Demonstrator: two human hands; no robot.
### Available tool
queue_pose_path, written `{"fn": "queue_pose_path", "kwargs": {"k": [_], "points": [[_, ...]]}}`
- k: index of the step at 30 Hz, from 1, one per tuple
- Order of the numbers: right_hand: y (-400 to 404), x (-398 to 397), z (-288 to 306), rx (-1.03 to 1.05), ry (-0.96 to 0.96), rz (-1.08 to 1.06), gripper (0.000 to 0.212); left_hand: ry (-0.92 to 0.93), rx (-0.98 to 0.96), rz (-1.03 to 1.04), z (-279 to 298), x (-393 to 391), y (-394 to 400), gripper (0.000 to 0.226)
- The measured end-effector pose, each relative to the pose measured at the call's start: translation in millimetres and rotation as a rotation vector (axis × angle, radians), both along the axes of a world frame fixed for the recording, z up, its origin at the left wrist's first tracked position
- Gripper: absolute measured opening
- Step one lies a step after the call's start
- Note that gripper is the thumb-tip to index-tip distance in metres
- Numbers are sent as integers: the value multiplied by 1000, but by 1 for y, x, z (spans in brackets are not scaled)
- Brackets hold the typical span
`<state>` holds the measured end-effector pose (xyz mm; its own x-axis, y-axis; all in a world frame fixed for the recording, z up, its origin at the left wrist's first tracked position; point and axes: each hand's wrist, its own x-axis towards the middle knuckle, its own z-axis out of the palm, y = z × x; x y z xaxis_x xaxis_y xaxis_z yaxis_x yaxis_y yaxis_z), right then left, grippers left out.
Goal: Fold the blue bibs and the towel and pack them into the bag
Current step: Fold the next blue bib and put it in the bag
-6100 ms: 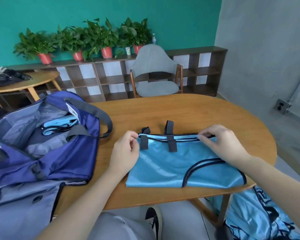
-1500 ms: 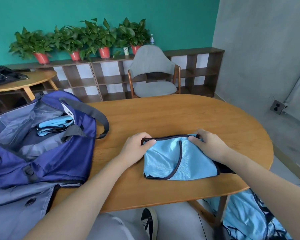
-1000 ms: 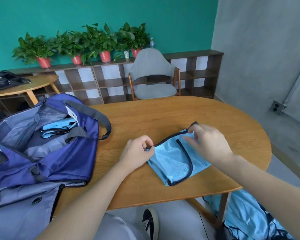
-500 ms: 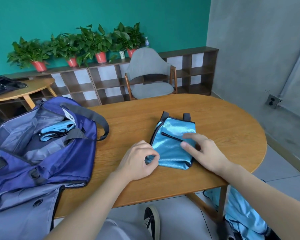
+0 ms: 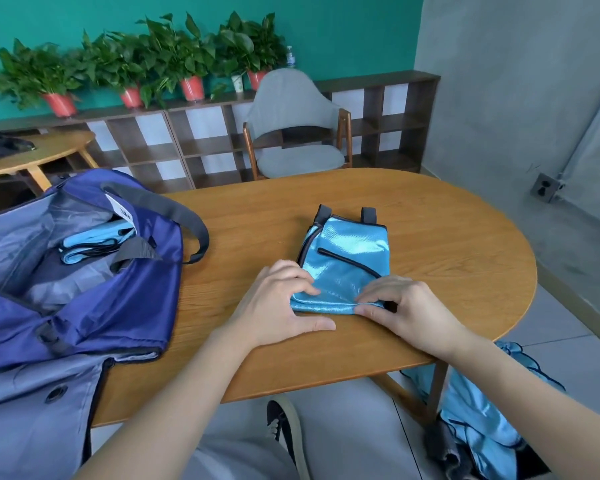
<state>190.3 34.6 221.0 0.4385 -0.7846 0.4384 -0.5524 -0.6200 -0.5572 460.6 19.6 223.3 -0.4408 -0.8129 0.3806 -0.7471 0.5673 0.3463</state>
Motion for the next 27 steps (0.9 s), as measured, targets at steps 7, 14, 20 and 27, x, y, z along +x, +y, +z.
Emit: {"fn": "queue_pose_path", "kwargs": {"k": [7, 14, 20, 27], "points": [[2, -5, 14, 393, -249, -104, 27, 212, 43, 14, 2, 3, 2, 13], [-1, -3, 8, 215, -20, -57, 52, 631, 242, 77, 10, 2, 5, 20], [2, -5, 8, 249, -180, -111, 33, 618, 199, 150, 8, 2, 12, 29], [3, -6, 7, 280, -300, -130, 41, 705, 317, -53, 14, -2, 21, 28]]}}
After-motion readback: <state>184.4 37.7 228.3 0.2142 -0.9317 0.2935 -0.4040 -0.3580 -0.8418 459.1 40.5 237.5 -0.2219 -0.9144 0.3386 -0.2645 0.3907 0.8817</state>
